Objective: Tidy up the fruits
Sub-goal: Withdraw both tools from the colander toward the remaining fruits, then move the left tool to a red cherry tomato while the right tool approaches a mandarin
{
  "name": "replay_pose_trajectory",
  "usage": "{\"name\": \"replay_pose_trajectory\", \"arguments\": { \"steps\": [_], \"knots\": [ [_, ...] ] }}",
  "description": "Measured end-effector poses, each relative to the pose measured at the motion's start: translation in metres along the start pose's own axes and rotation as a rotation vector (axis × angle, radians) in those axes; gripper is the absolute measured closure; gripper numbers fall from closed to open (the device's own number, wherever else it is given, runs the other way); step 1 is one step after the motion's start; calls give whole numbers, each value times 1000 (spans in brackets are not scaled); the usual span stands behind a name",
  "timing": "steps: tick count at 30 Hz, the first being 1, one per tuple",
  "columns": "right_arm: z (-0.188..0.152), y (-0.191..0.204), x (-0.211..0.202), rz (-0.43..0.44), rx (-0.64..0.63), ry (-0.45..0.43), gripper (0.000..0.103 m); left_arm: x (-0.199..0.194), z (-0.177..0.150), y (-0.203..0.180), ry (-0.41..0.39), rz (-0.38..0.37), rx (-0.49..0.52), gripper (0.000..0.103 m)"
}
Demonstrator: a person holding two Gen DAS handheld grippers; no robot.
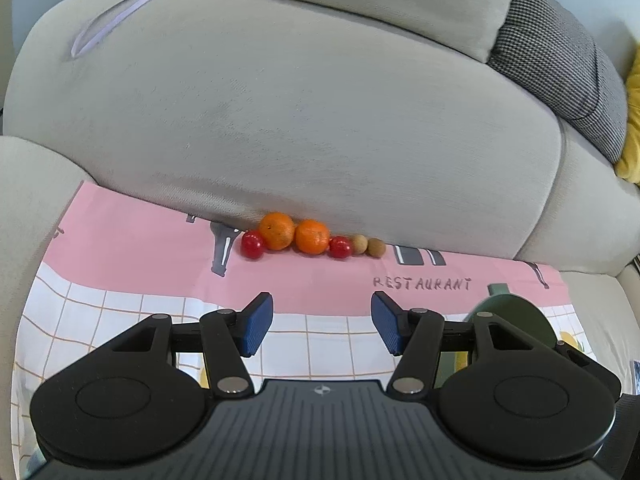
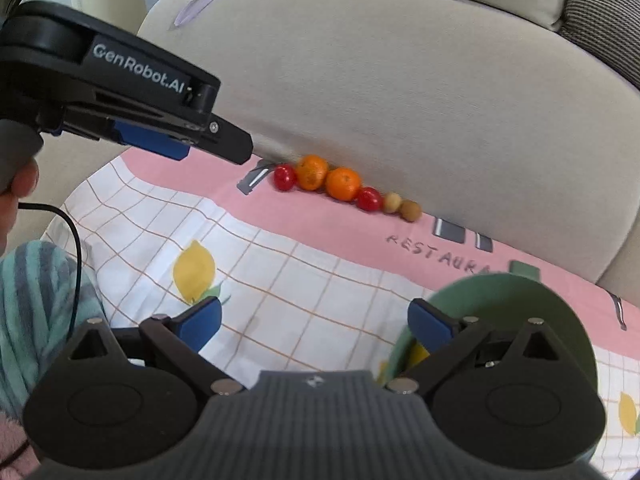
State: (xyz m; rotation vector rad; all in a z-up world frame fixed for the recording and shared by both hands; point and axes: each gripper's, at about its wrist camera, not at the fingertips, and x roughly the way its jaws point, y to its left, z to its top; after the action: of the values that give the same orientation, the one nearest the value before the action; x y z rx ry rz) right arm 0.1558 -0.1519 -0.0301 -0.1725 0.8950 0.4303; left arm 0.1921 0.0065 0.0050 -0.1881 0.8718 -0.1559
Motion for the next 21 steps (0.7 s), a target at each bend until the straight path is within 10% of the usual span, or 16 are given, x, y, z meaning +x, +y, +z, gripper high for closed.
{"name": "replay_pose_trajectory", "arguments": {
  "steps": [21],
  "knots": [
    [50,-18,75,-4,77,-21,8,65,27,39,74,-11,-89,37]
  ]
}}
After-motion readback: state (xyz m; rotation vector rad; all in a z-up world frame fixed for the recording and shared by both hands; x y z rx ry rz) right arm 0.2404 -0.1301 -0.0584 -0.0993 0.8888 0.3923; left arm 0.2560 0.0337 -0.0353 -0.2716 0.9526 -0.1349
